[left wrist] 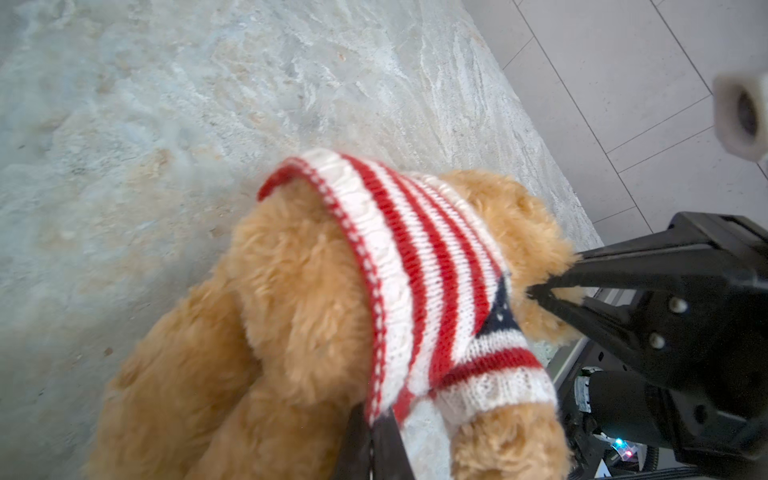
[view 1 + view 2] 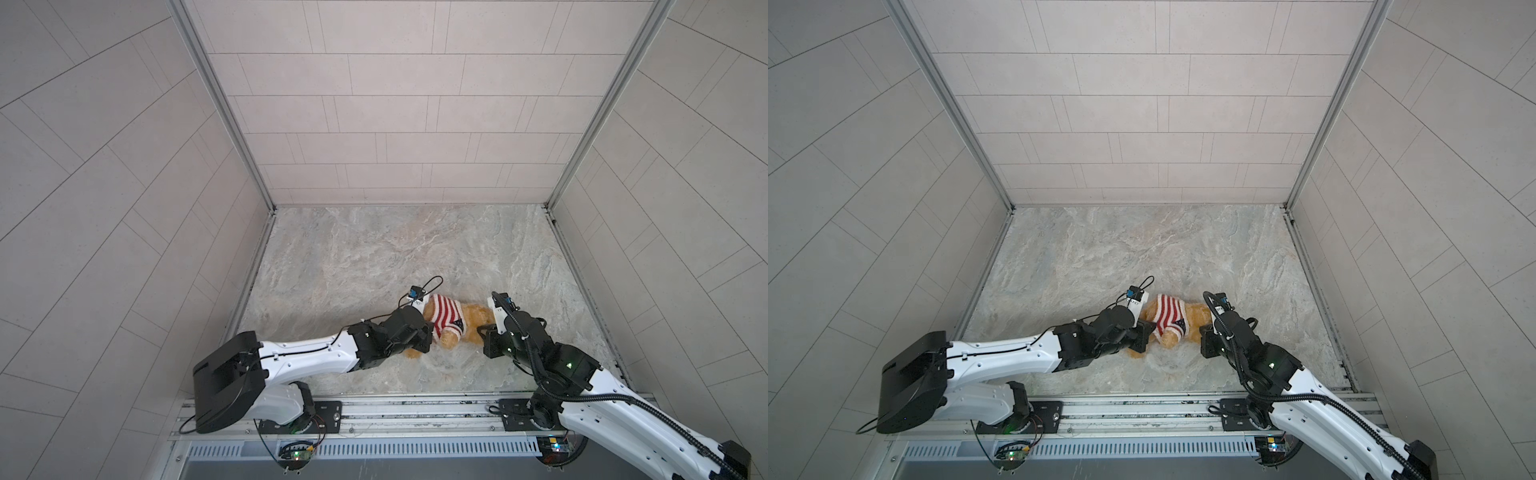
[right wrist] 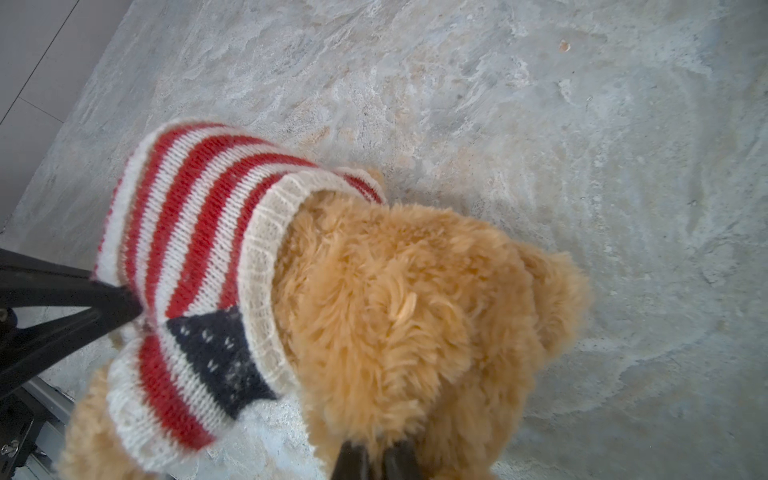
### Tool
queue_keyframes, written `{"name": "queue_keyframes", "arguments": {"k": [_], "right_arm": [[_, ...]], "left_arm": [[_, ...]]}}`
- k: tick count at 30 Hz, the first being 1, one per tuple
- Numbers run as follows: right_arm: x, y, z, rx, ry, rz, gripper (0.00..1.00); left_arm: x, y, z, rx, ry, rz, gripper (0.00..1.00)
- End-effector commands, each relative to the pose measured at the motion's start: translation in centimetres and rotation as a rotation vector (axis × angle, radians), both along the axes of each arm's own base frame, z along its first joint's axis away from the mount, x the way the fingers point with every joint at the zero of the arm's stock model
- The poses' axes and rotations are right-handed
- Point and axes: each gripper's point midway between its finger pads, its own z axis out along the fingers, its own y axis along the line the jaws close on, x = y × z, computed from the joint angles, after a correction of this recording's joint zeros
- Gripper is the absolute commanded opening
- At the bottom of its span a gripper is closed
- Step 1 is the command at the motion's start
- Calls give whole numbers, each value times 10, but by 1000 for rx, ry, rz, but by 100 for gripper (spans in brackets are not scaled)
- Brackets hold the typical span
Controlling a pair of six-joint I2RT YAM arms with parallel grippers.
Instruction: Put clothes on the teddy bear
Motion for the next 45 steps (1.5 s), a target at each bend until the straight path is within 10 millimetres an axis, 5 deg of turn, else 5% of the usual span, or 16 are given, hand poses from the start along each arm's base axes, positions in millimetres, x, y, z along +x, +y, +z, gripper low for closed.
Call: {"name": "queue_keyframes", "arguments": {"k": [1, 5, 14, 22, 34, 39, 45], "right_arm": [[5, -5, 17, 0, -49, -34, 0], [6, -5, 17, -3, -50, -33, 0], [8, 5, 25, 20, -63, 9, 0], [10, 13, 25, 29, -61, 35, 0], [16, 20, 48, 21, -116, 81, 0], [16, 20, 52, 20, -126, 86, 0], [17, 24, 51, 15, -114, 99, 0]], "left_arm": [[5, 25, -11, 6, 14, 59, 0], [5, 36, -13, 21, 3, 69, 0], [-3, 13, -3, -54, -3, -32, 0], [1, 16, -3, -32, -23, -21, 1], [-5, 38, 8, 13, -63, -20, 36], [-20, 45, 35, 40, -174, -73, 51], [-54, 20, 73, 38, -290, -236, 60]]}}
